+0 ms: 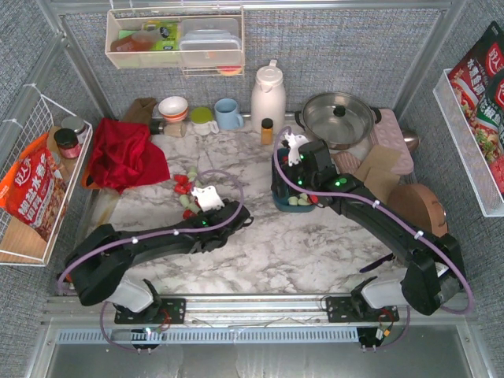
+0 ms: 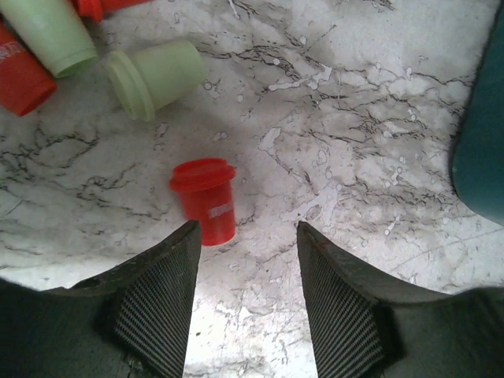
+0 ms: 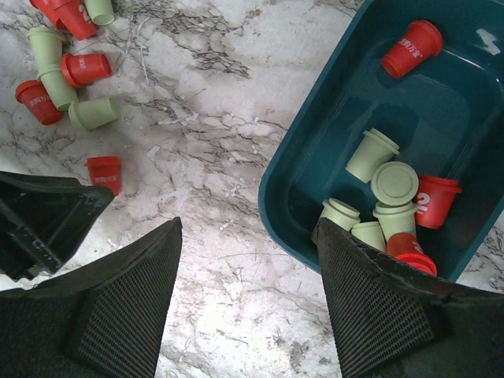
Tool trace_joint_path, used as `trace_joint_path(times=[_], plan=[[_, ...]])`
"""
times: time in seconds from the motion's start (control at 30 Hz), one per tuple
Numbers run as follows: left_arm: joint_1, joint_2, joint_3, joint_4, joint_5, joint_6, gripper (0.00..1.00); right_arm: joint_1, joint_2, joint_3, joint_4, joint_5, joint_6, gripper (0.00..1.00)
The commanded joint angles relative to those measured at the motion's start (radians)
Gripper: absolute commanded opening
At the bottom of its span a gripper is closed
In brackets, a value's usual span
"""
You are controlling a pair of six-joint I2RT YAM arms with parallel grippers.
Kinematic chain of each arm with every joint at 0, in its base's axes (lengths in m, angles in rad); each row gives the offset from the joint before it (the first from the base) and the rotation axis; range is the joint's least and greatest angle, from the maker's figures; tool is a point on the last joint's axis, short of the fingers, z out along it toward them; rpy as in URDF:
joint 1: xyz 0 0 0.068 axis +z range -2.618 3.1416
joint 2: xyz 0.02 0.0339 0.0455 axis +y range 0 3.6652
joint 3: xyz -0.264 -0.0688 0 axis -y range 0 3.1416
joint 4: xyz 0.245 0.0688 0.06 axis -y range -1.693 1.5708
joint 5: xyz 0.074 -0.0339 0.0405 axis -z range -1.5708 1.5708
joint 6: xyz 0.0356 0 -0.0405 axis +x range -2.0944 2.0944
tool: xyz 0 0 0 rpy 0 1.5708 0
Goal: Mix the coffee capsules in the storage basket
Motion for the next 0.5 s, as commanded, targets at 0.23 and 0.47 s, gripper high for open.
trace_joint_path(times=[0.23,0.47], plan=[[0.011,0.141,0.052,-0.11,-0.031,-0.109,0.56,-0.001,0.003,-0.002,0.006,0.021,-0.01,0.73],[0.023,0.18,0.044,-0.056,-0.039,-0.066,0.54,0.0,0.011,-0.002,0.008,0.022,-0.011,0.73]])
